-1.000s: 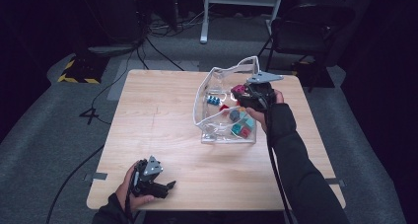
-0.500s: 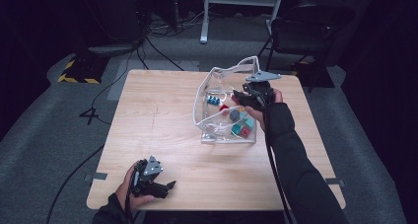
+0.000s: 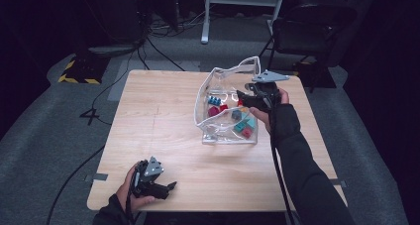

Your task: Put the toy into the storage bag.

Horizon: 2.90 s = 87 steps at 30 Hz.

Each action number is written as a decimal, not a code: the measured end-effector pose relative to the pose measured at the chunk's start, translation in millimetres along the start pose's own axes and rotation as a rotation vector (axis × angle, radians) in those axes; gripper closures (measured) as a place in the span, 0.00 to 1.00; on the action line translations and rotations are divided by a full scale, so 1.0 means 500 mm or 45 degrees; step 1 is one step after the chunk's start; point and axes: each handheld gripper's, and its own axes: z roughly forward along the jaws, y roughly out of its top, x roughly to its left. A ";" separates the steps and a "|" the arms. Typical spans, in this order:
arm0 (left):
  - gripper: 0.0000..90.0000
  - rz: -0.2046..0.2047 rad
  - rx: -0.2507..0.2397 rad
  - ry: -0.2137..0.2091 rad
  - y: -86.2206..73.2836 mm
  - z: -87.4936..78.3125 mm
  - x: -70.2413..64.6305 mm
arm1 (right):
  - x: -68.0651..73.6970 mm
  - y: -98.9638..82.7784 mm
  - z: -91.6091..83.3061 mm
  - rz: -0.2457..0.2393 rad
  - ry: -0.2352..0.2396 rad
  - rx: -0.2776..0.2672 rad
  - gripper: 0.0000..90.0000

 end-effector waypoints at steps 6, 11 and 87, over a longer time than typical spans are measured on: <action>0.11 0.000 0.000 0.000 0.000 0.000 0.000 | -0.007 -0.001 -0.012 0.006 -0.018 -0.010 0.41; 0.11 0.000 0.000 0.000 0.000 0.000 0.000 | -0.014 -0.004 -0.022 -0.010 -0.026 0.015 0.31; 0.11 -0.003 0.002 0.002 0.000 0.000 -0.001 | 0.023 -0.295 -0.143 -0.265 0.071 0.173 0.27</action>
